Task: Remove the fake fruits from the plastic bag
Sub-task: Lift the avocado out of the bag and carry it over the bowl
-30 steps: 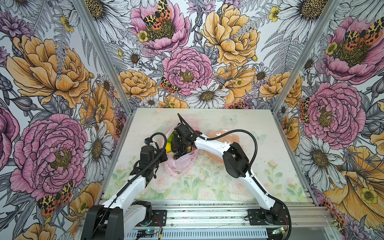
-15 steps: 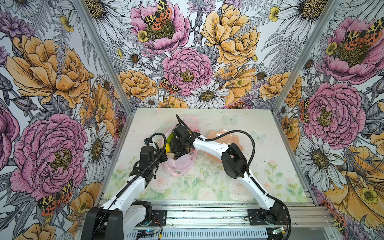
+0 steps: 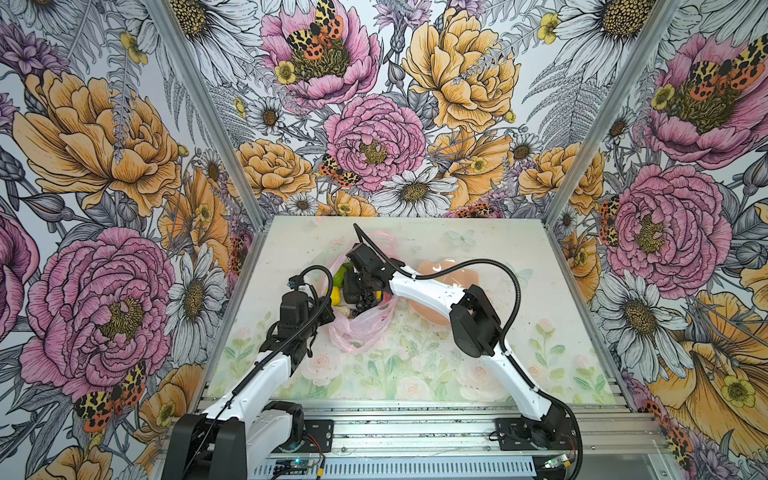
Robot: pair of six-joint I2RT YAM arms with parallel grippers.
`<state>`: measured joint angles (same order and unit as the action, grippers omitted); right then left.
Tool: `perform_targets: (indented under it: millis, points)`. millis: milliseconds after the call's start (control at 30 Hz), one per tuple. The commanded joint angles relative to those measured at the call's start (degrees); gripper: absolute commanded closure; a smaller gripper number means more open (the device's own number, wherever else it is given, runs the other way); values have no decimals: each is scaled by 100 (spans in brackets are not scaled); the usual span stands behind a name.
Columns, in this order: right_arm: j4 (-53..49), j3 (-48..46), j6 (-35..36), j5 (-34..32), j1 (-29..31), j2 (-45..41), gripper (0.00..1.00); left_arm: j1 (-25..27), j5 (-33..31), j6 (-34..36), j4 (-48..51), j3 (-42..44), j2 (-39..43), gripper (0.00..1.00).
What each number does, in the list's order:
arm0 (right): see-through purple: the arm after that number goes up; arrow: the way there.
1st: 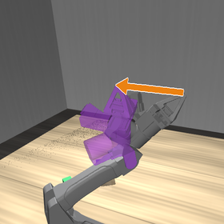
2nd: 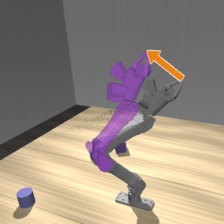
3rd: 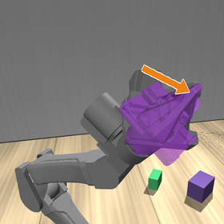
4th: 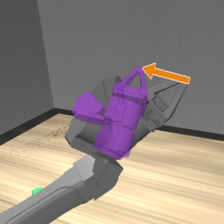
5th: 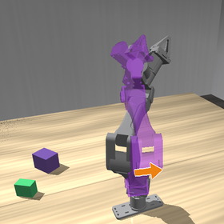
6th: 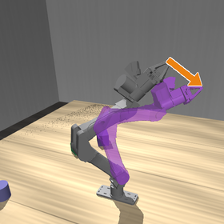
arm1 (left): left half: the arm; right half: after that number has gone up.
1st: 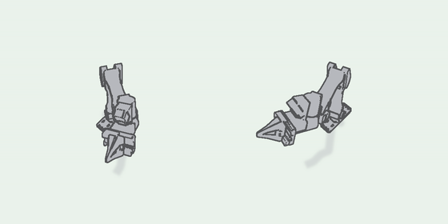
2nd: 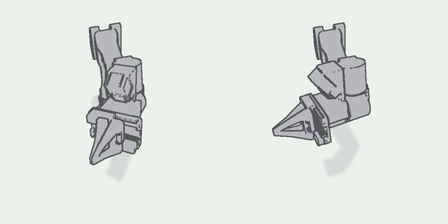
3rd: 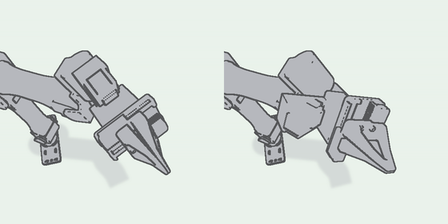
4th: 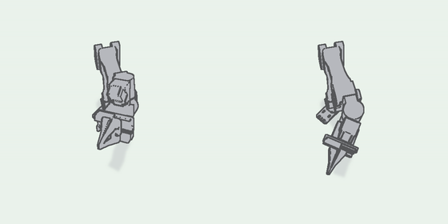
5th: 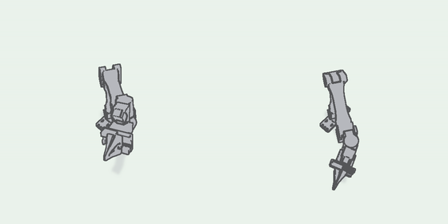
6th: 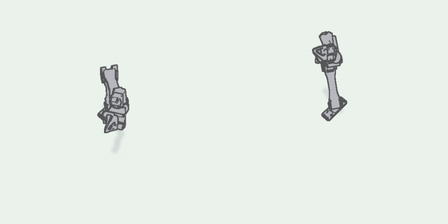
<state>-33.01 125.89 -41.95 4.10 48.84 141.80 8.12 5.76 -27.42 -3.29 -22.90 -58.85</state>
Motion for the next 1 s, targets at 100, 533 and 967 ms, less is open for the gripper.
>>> perform_targets:
  millis: [100,533,967]
  points:
    - [-38,-336,82,-160,-15,-742,59,60,-123,114,-110,50,86,87]
    - [552,-2379,3,-102,-586,-2554,59,67,-169,145,-92,34,91,87]
    - [788,-4958,47,-352,-1969,-4449,59,80,-215,149,-84,40,85,87]
